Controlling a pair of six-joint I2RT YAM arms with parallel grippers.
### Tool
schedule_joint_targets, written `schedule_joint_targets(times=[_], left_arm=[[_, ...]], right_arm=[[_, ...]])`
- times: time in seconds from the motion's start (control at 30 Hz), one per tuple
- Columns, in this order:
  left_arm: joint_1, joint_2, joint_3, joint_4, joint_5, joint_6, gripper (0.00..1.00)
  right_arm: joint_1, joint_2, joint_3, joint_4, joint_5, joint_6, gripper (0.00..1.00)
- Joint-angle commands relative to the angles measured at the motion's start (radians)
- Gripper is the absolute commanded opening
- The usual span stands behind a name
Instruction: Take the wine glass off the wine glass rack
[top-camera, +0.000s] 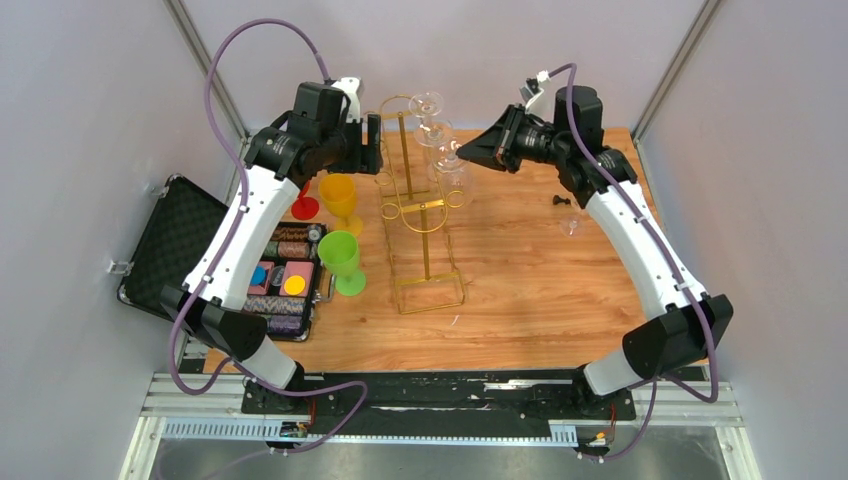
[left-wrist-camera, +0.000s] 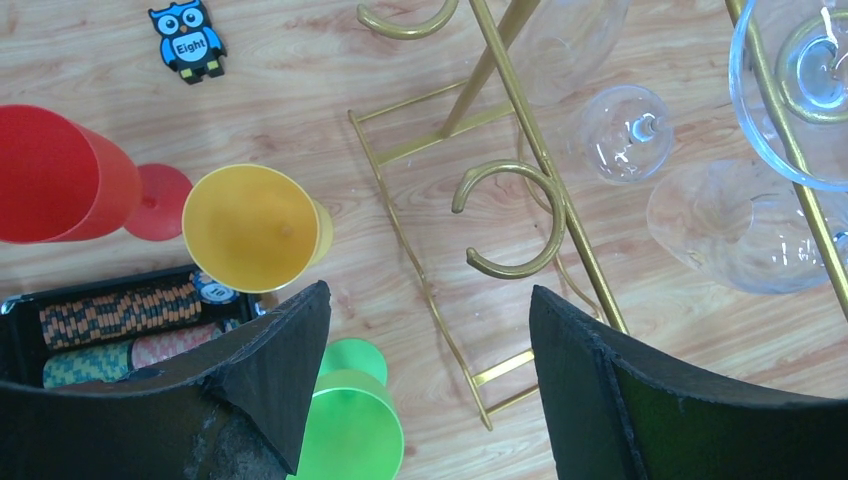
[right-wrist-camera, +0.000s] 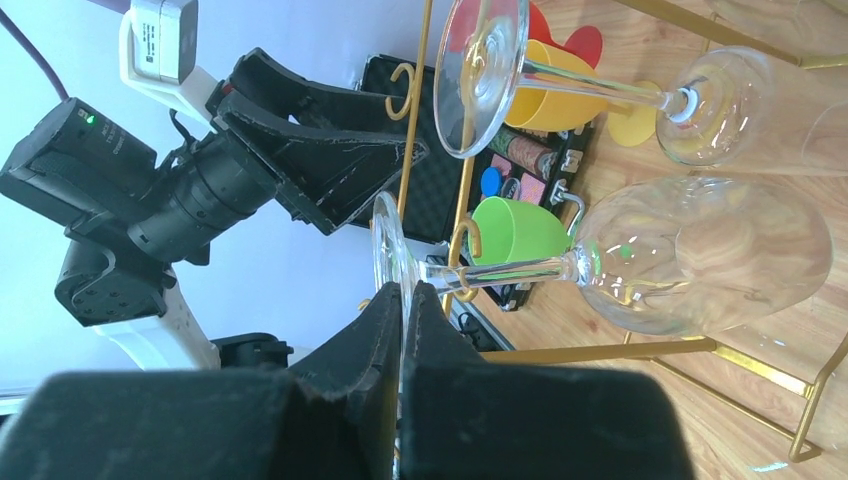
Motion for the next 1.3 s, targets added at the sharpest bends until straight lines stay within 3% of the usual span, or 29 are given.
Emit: schedule_joint_targets(times=[0.0,0.53,0.8,1.27], left_arm=[[-0.005,-0.034,0.009,0.003,-0.011,0.014,0.81],[-0.001,-0.062,0.059,-0.091,0.002,0.048,0.89],[-0.001,-0.15,0.037,-0.163,0.002,0.049,0.92],[0.0,-0.43,-0.218,-0.127,0.307,-0.049,1.0]], right_arm=[[-0.005,-0.074,-0.01,0.078,-0.042,0.029,0.0],[-0.092,-0.256,-0.151,0.078,-0.069,-0.014,0.0],[-0.119,-0.37,-0.219,0.058,-0.102,-0.131,0.0],[-0.088,-0.633,-0.427,0.01,-0.23,-0.467,0.0]])
